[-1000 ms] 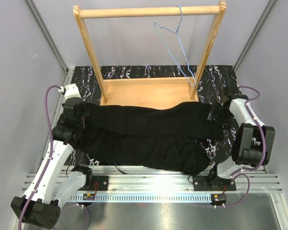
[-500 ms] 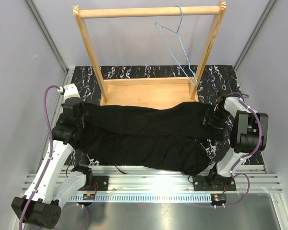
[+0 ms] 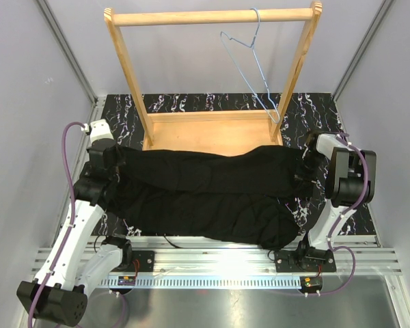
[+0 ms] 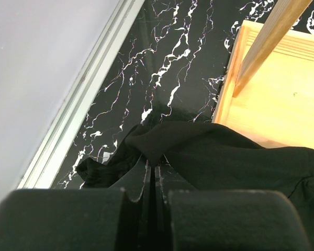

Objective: Place the trousers on the hanger
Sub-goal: Fold the trousers

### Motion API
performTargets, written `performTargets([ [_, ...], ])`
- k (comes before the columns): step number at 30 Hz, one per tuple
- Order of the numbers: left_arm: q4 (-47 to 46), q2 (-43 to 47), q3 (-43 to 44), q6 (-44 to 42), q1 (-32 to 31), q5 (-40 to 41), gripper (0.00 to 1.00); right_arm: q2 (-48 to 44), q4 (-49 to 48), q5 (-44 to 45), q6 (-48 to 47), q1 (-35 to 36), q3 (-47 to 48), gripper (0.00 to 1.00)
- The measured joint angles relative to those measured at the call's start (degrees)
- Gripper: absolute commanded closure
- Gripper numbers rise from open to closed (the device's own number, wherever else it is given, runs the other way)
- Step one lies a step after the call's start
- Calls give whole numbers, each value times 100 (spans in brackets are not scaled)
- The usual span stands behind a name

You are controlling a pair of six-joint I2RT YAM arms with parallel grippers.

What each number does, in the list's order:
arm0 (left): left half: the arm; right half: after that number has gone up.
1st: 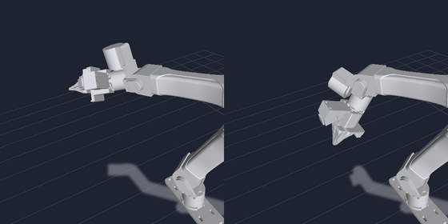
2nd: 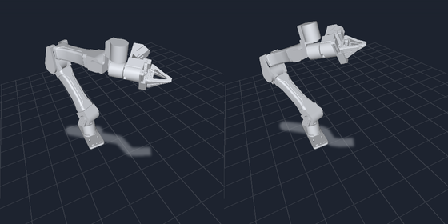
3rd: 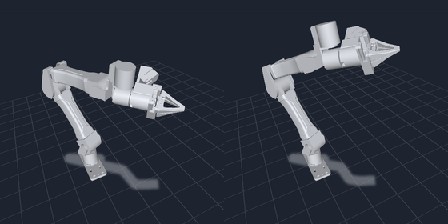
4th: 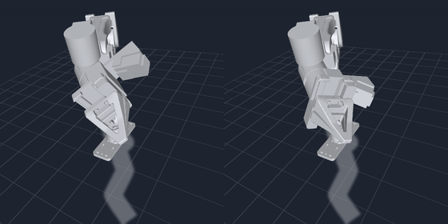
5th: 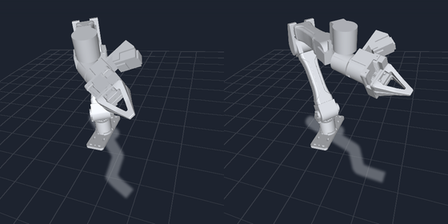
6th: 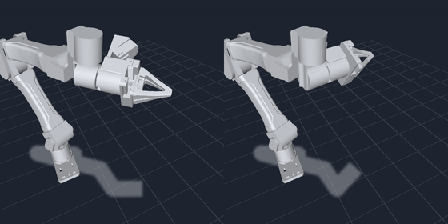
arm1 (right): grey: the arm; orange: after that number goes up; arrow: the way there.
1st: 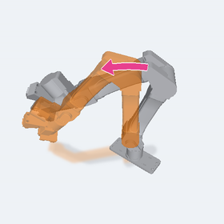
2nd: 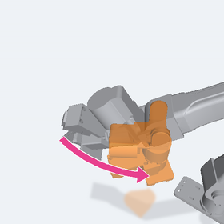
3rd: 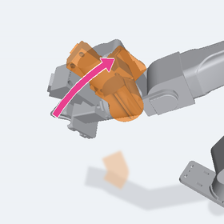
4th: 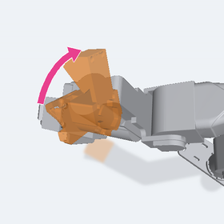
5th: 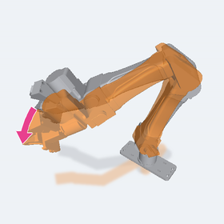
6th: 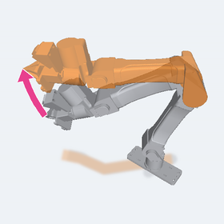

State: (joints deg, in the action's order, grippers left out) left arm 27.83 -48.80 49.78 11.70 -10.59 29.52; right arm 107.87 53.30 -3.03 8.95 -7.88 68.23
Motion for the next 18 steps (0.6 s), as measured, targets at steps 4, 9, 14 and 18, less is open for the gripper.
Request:
performTargets([
  [4, 2, 0, 0, -2, 20, 26, 100, -74, -7, 57, -31, 0, -2, 100],
  [9, 2, 0, 0, -4, 52, 50, 100, -1047, 2, 459, -4, 0, 7, 100],
  [14, -11, -20, -26, -17, 57, 52, 100, -2684, 293, 1069, 66, -74, 647, 100],
  [18, -48, -245, -42, -81, 59, -66, 91, -3289, 603, 1510, 66, -131, 1657, 100],
])
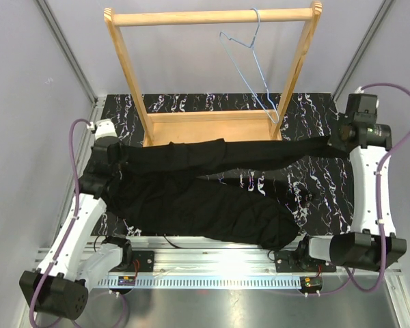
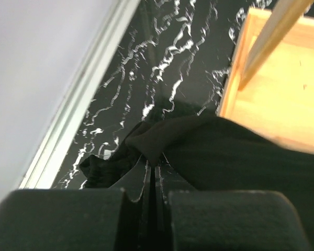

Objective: Place the trousers on the hanger
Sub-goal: Fold the trousers

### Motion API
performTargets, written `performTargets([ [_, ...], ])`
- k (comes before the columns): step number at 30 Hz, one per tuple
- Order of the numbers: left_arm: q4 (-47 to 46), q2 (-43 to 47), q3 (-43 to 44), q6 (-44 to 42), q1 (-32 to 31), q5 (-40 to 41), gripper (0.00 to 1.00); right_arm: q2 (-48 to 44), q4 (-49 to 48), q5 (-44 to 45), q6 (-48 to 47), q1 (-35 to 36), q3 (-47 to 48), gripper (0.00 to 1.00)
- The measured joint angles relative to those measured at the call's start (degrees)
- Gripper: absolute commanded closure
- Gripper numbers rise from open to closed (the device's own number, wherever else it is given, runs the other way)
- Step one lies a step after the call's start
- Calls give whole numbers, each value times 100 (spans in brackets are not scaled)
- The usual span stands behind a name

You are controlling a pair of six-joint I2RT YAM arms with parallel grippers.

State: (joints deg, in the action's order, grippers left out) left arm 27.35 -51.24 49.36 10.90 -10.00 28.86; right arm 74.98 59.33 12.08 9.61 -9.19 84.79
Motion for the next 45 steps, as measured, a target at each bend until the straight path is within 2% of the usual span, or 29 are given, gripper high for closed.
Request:
performTargets([
  [1, -7, -96, 0, -22, 0, -57, 83, -63, 44, 96, -9, -2, 199, 100],
  [2, -11, -188, 0, -55, 0, -114, 68, -105, 66, 179, -26, -9, 330, 100],
  [3, -9, -278, 0, -83, 0, -181, 35, -111, 87, 251, -44, -22, 415, 100],
  [4, -11, -343, 0, -116, 0, -227, 23, -94, 105, 319, -57, -35, 461, 100],
  [6, -17, -487, 0, -122, 9, -350, 16, 44, 114, 424, -85, -90, 487, 100],
  [7, -17, -533, 0, -127, 17, -435, 6, 168, 122, 450, -90, -114, 487, 100],
  [8, -7, -564, 0, -140, 22, -507, 1, 308, 120, 459, -94, -136, 487, 100],
  [13, -28, -330, -72, -96, -177, -911, 1, 1062, -48, 428, -109, -168, 487, 100],
  [19, 302, 245, -157, 81, -1235, -857, 8, 1512, -175, 310, -109, -225, 505, 100],
  [28, 1137, 33, -800, 1834, -1272, -492, 16, 1530, -431, -101, -105, -249, 514, 100],
  [30, 1147, 24, -885, 2229, -1172, -350, 20, 1493, -535, -201, -105, -249, 433, 100],
  [37, 684, -96, -1263, 3042, -192, -31, 32, 1272, -800, -538, -107, -249, -162, 100],
  [45, -170, -772, -1353, 3303, 468, -109, 36, 1259, -911, -802, -107, -249, -382, 99],
])
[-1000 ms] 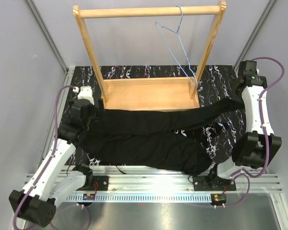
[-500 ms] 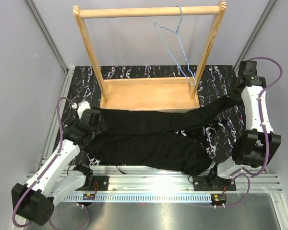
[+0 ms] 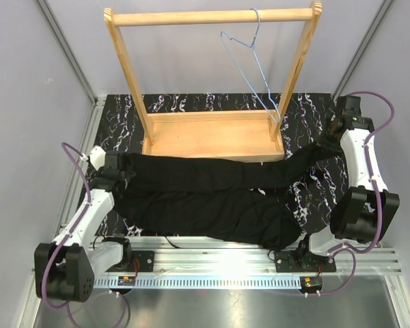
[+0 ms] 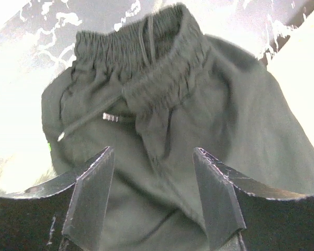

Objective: Place the trousers on the hanger
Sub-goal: Fold the trousers

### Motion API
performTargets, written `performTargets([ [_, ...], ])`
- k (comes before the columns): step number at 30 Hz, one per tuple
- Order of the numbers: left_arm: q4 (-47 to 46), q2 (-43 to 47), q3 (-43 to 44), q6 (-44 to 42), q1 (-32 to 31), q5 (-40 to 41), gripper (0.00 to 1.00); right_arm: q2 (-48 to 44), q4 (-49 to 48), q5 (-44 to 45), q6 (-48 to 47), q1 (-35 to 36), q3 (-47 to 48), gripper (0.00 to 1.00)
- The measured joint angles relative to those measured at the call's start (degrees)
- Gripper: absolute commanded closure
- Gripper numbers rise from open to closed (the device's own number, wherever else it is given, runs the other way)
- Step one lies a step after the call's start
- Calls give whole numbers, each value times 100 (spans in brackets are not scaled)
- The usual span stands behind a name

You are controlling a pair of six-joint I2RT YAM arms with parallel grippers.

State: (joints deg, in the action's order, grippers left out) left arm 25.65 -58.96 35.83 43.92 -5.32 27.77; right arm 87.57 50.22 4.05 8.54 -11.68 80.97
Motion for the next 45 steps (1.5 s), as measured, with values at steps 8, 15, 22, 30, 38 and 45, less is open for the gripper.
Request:
performTargets([
  [8, -852, -994, -39, 17, 881, -656, 41, -127, -92, -74, -2, 0, 0, 99],
  [15, -1346, -1738, -28, 52, 931, -957, 83, -199, -114, -70, -4, 0, -39, 99],
  [22, -1368, -1891, 92, 70, 942, -992, 100, -223, -111, -48, -20, 0, -149, 99],
  [30, -839, -581, 184, 52, 942, -861, 100, -472, -79, 33, -17, 0, -155, 99],
  [38, -249, 968, 426, -245, 957, -789, 99, -1132, 44, 273, 24, 0, -306, 100],
  [45, 575, 2035, 671, -540, 1027, -802, 100, -1770, 354, 584, 66, 0, -420, 100],
])
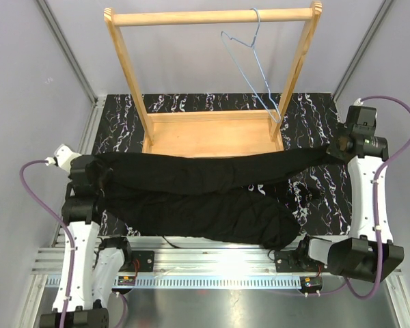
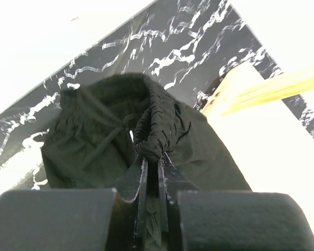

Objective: Place the trousers on the hanger
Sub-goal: Fold the trousers

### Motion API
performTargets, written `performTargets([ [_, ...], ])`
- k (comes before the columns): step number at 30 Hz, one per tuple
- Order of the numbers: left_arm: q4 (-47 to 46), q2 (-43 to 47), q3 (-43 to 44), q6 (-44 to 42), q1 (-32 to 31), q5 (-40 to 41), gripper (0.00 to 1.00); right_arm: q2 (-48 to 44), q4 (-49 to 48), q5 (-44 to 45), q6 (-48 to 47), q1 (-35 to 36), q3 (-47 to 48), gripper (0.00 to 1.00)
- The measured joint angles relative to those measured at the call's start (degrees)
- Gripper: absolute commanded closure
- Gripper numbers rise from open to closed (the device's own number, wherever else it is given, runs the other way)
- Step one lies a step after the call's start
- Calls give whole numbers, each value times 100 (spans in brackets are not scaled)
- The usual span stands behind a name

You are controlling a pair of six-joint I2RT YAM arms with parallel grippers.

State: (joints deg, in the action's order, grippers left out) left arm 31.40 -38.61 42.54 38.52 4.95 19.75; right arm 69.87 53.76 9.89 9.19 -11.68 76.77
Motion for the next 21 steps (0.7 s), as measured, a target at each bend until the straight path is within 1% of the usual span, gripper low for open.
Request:
performTargets([
  [2, 129, 13, 227, -94, 57, -15, 100, 15, 28, 68, 2, 0, 2, 100],
  [5, 83, -400, 568, -216, 361, -267, 100, 319, 50, 127, 0, -7, 13, 100],
  [9, -221, -1438, 634, -243, 1233, -1198, 100, 1150, 68, 109, -4, -28, 105, 100],
  [12, -374, -2308, 627, -219, 1646, -1744, 100, 1821, 87, 94, -26, -44, 315, 100],
  [16, -621, -3311, 723, -138, 1729, -2323, 100, 2743, 74, 90, -90, -44, 809, 100],
  [21, -813, -4124, 1237, -44, 1729, -2780, 100, 3705, 131, -15, -175, -44, 1746, 100],
])
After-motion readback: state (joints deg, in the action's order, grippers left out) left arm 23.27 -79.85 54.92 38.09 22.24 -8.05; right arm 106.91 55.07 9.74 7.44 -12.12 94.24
